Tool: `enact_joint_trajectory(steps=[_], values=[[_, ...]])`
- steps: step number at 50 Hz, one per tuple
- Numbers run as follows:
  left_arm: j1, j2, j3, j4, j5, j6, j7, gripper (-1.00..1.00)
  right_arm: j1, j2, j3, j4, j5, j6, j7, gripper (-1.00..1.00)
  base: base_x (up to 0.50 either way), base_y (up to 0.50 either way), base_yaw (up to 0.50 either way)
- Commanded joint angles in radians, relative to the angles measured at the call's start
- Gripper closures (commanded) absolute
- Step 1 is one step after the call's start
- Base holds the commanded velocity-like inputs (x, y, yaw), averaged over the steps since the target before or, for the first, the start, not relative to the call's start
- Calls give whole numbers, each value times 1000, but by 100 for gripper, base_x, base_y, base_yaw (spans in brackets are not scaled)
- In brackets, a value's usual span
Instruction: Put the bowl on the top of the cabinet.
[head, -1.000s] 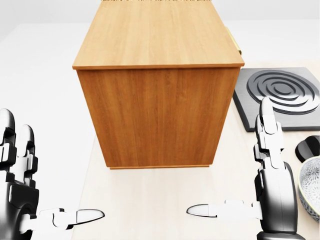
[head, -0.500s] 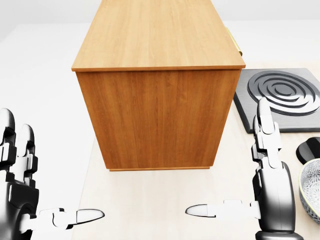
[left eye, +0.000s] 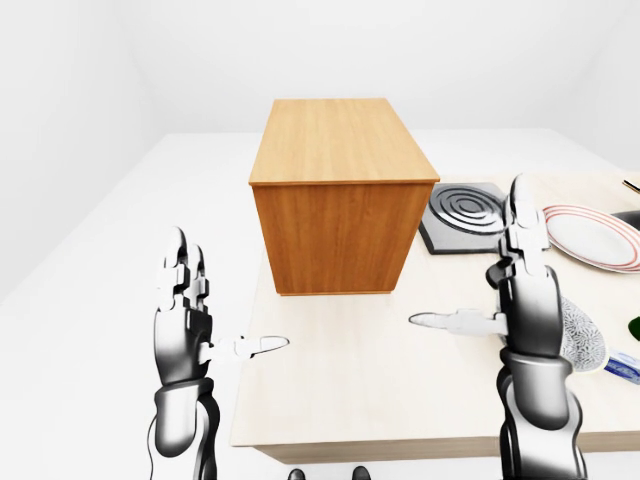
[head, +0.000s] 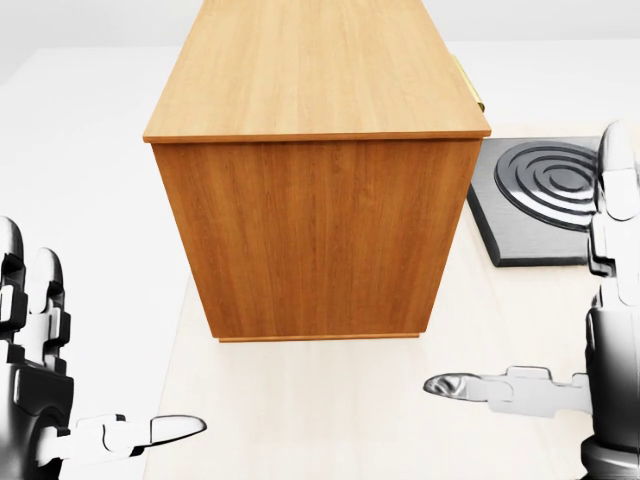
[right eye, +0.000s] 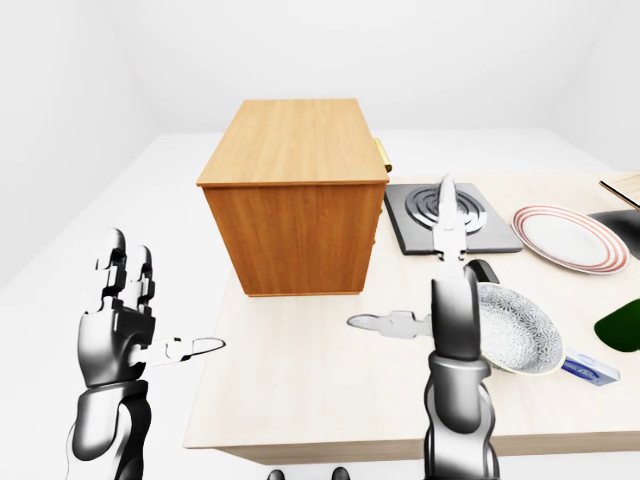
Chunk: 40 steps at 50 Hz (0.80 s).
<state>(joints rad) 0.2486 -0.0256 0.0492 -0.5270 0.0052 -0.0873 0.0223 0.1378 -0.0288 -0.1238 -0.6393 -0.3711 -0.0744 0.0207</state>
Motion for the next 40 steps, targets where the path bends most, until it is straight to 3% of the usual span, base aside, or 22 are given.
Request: enact_joint_trajectory(steps=[1,4,15,25,40], values=[[0,-1,0,-7,9,0,8,-100,-85,-78,-167,-35,-119,9,105,-100,0,0,0],[1,-1,-1,2,10,0,9,-100,-60,-96,-223,25,-135,-13,149,-100,0,0,0],[1,0,-6,2,17,0,14,-100,-12,-129,-355,109,-264,-13,300,-100,0,0,0],[-7,1,-4,5,19,0,20,-100,19,-143,-459,151,-282,-13,393,-100,0,0,0],[-20,1,5,4,20,0,29,-100,47,-148,-502,269,-331,-13,415,-100,0,0,0]])
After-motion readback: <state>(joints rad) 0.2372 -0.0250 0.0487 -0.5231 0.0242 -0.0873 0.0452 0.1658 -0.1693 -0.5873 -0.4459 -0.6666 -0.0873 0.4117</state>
